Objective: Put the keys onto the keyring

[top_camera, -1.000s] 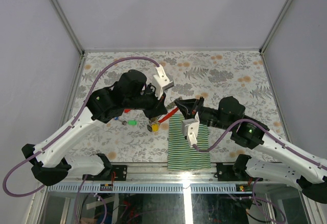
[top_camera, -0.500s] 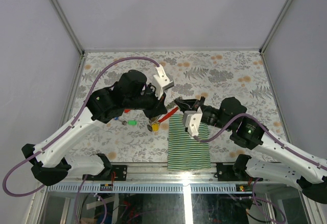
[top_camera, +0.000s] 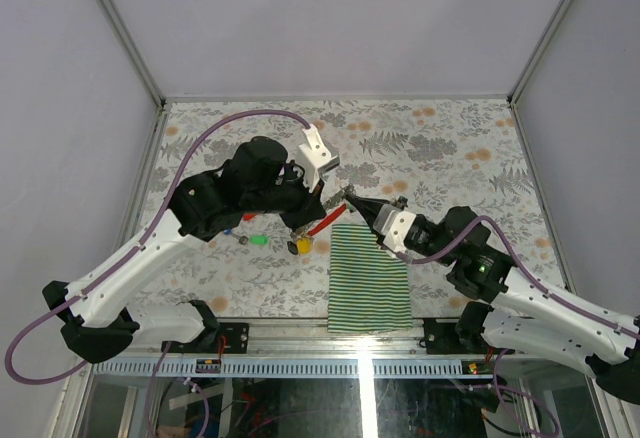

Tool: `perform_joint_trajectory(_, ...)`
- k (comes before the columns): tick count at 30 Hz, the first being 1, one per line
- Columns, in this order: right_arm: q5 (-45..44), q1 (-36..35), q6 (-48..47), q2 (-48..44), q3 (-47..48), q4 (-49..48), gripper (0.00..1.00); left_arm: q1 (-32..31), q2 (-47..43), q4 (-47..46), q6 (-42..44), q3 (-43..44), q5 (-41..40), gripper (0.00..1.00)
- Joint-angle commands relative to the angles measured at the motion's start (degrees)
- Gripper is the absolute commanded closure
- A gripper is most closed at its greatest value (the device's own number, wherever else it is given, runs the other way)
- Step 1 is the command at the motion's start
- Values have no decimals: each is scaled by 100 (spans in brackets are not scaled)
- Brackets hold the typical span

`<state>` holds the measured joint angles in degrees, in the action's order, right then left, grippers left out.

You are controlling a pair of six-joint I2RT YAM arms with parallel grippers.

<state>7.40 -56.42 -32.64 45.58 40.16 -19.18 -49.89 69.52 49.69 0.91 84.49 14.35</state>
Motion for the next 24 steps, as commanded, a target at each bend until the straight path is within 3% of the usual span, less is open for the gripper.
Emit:
perform_joint_trajectory(1,-215,-42,382,-166,-65,-601,100,-37,-127,-434,-81,233,-184,100)
perform_joint_trajectory(10,-228,-42,325,-214,-79,-384,99,-40,-121,-434,-83,265,-221,100)
perform_joint_trajectory(24,-278,-38,250,97,-26,-715,80,-38,-67,-431,-91,287,-139,100)
